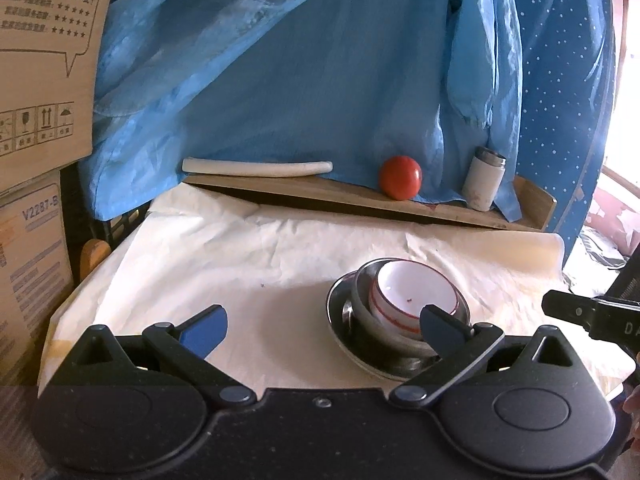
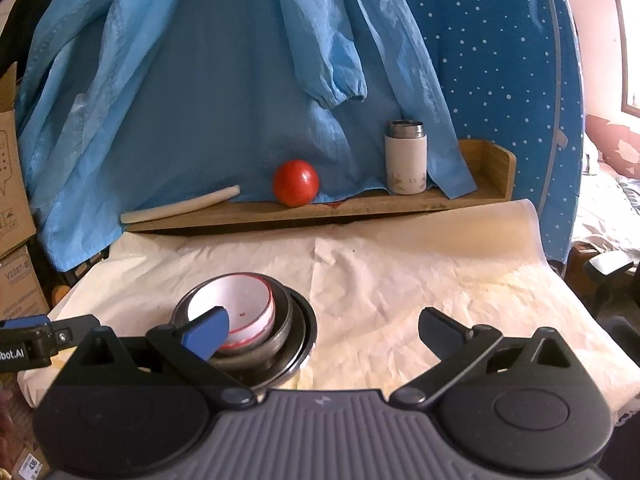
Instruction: Organize plates and bowls
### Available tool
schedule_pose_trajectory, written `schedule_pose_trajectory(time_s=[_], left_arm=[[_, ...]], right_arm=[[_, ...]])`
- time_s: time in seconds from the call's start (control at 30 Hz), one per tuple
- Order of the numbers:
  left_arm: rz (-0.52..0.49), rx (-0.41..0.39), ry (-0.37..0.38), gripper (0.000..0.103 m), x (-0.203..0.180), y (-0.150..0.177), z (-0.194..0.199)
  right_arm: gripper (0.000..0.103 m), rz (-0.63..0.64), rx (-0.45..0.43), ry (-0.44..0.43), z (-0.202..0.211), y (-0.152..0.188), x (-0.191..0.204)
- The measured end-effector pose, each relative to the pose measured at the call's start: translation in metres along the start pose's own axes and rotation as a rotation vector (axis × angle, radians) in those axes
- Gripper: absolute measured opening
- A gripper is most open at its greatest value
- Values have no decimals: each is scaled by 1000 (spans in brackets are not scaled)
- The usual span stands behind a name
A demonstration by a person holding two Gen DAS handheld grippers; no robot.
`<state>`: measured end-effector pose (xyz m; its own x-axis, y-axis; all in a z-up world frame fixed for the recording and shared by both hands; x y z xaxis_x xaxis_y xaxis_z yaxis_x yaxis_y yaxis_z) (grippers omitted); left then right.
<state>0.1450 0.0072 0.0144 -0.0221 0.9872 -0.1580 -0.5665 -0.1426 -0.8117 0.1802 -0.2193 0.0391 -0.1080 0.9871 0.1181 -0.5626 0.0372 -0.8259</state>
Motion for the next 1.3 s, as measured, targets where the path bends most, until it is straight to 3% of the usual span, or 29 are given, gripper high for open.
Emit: schedule_pose_trajectory(time_s=[0.6,1.3], left_arm=[[-52,-13,3,102,-2,30,31],[-47,25,9,102,4,48,37]], right_arm=[[103,31,15,-21,27,29,7],[103,47,41,-12,39,47,5]])
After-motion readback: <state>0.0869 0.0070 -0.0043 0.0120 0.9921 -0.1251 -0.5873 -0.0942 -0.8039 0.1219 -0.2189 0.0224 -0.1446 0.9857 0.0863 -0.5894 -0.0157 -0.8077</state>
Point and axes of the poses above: each gripper's, at about its wrist camera, not at the fingertips, and z roughly against the way its jaws point, x to its left, y to its underside, the point moved 1 cm from there along -z, roughly the way its jaws point, and after that the axes turned 2 degrees about -y, right-handed, at the moved point
